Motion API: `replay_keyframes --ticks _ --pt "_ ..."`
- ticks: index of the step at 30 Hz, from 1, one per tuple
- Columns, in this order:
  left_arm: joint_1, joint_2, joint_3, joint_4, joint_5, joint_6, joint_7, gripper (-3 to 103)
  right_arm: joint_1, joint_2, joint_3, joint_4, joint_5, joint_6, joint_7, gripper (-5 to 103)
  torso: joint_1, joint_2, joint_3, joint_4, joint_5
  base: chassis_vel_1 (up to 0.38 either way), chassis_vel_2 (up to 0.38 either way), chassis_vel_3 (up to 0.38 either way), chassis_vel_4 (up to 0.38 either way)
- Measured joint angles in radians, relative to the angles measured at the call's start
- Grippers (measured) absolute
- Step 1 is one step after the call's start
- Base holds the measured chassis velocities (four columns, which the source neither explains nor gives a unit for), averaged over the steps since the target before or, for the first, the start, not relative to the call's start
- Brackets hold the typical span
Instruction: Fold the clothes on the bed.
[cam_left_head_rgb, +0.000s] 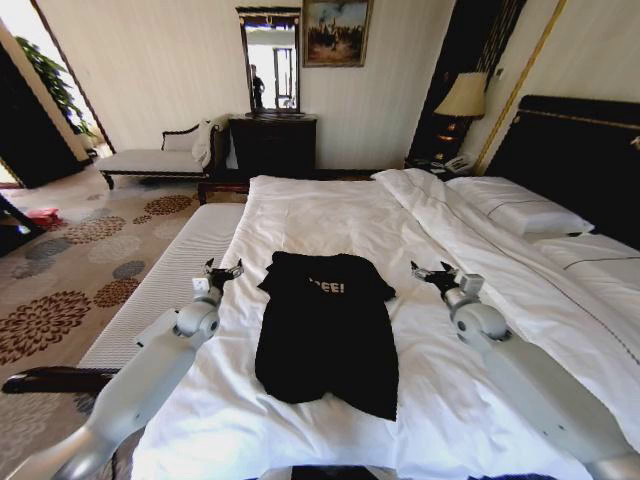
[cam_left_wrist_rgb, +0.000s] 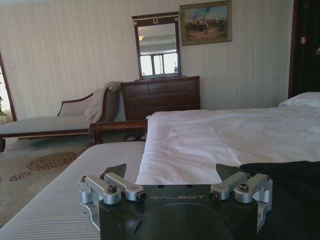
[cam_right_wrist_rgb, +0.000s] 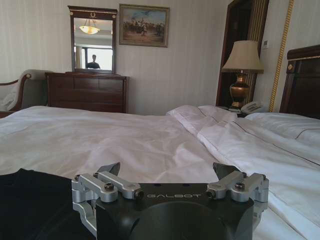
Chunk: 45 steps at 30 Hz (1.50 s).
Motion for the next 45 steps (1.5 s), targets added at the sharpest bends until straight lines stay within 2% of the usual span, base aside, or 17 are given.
replay_keyframes --ticks 1,3,8,9,11,14,20,23,24,25,27,29,32,35,42,44,45 --pt "0.0 0.0 0.0 0.0 0.0 0.0 0.0 100 0.0 0.0 0.0 0.0 0.0 0.0 0.0 100 0.0 0.0 0.0 0.0 0.0 0.0 0.0 0.0 0.0" --pt "0.082 0.013 -0.057 -0.062 0.027 -0.012 0.012 100 -0.123 0.013 0.078 0.054 -0.024 0.03 -0.034 100 0.0 0.0 0.0 -0.0013 0.0005 0.0 0.0 0.0 0.0" --pt "0.234 -0.002 -0.163 -0.13 0.102 -0.05 0.048 100 -0.281 0.062 0.168 0.132 -0.089 0.09 -0.072 100 0.0 0.0 0.0 -0.0006 0.0003 0.0 0.0 0.0 0.0" --pt "0.234 -0.002 -0.163 -0.13 0.102 -0.05 0.048 100 -0.281 0.062 0.168 0.132 -0.089 0.09 -0.072 100 0.0 0.0 0.0 -0.0006 0.0003 0.0 0.0 0.0 0.0" --pt "0.339 -0.022 -0.218 -0.167 0.14 -0.077 0.071 100 -0.342 0.105 0.2 0.171 -0.093 0.105 -0.076 100 0.0 0.0 0.0 -0.0003 0.0002 0.0 0.0 0.0 0.0" --pt "0.46 -0.052 -0.285 -0.201 0.159 -0.104 0.097 100 -0.418 0.147 0.227 0.221 -0.088 0.104 -0.092 100 0.0 0.0 0.0 -0.0002 0.0001 0.0 0.0 0.0 0.0" --pt "0.582 -0.079 -0.368 -0.246 0.156 -0.131 0.128 100 -0.544 0.188 0.283 0.315 -0.035 0.064 -0.128 100 0.0 0.0 0.0 -0.0006 0.0002 0.0 0.0 0.0 0.0" --pt "0.662 -0.083 -0.411 -0.276 0.144 -0.133 0.155 100 -0.637 0.208 0.319 0.388 0.009 0.034 -0.166 100 0.0 0.0 0.0 -0.0008 0.0 0.0 0.0 0.0 0.0" --pt "0.715 -0.079 -0.436 -0.296 0.129 -0.115 0.181 100 -0.679 0.219 0.329 0.42 0.017 0.025 -0.185 100 0.0 0.0 0.0 -0.0007 0.0002 0.0 0.0 0.0 0.0" --pt "0.715 -0.079 -0.436 -0.296 0.129 -0.115 0.181 100 -0.679 0.219 0.329 0.42 0.017 0.025 -0.185 100 0.0 0.0 0.0 -0.0007 0.0002 0.0 0.0 0.0 0.0" --pt "0.775 -0.073 -0.458 -0.312 0.112 -0.104 0.22 100 -0.718 0.228 0.333 0.448 0.03 0.014 -0.201 100 0.0 0.0 0.0 -0.0005 0.0001 0.0 0.0 0.0 0.0" --pt "0.835 -0.065 -0.479 -0.317 0.104 -0.115 0.265 100 -0.757 0.235 0.334 0.476 0.06 -0.006 -0.207 100 0.0 0.0 0.0 -0.0005 0.0003 0.0 0.0 0.0 0.0" --pt "0.871 -0.06 -0.493 -0.318 0.085 -0.127 0.286 100 -0.785 0.238 0.334 0.489 0.064 -0.016 -0.213 100 0.0 0.0 0.0 -0.0004 0.0001 0.0 0.0 0.0 0.0" --pt "0.935 -0.033 -0.526 -0.322 0.023 -0.148 0.33 100 -0.842 0.24 0.333 0.502 0.083 -0.025 -0.25 100 0.0 0.0 0.0 -0.0005 0.0003 0.0 0.0 0.0 0.0" --pt "0.985 0.02 -0.544 -0.328 -0.073 -0.156 0.352 100 -0.918 0.208 0.339 0.489 0.157 -0.043 -0.346 100 0.0 0.0 0.0 -0.0006 0.0003 0.0 0.0 0.0 0.0" --pt "0.993 0.036 -0.542 -0.356 -0.125 -0.137 0.353 100 -0.959 0.179 0.348 0.465 0.199 -0.057 -0.39 100 0.0 0.0 0.0 -0.0005 0.0002 0.0 0.0 0.0 0.0" --pt "0.993 0.036 -0.542 -0.356 -0.125 -0.137 0.353 100 -0.959 0.179 0.348 0.465 0.199 -0.057 -0.39 100 0.0 0.0 0.0 -0.0005 0.0002 0.0 0.0 0.0 0.0"
